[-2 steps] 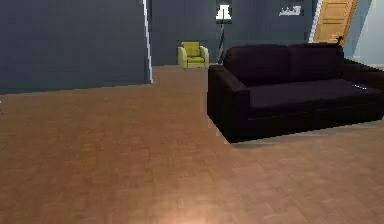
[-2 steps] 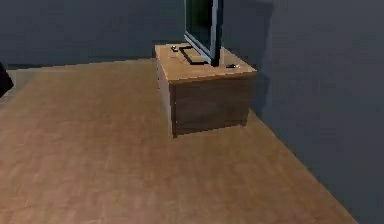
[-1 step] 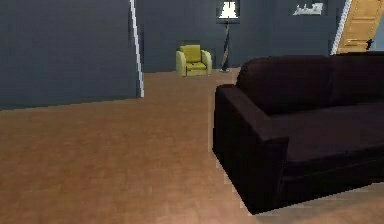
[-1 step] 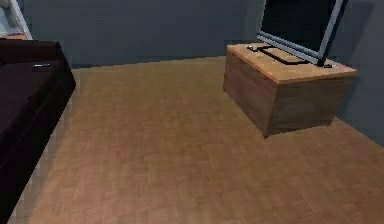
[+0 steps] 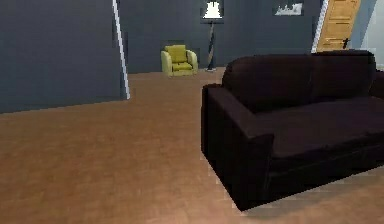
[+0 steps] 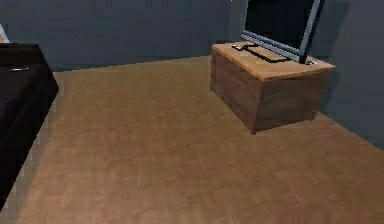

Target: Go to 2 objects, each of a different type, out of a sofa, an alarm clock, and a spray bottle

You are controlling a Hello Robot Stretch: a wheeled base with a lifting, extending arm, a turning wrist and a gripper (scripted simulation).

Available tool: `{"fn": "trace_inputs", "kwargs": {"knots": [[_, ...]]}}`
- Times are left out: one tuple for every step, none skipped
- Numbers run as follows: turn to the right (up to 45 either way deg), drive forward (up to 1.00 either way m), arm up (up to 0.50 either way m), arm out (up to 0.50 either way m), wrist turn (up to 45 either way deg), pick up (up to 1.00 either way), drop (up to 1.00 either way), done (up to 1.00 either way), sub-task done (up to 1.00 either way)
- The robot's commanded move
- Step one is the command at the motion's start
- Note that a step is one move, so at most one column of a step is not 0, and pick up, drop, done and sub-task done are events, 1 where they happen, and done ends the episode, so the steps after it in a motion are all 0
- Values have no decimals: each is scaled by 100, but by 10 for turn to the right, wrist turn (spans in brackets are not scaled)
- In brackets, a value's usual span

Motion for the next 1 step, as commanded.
{"fn": "trace_inputs", "kwargs": {"knots": [[0, 55, 0, 0, 0, 0, 0, 0, 0]]}}
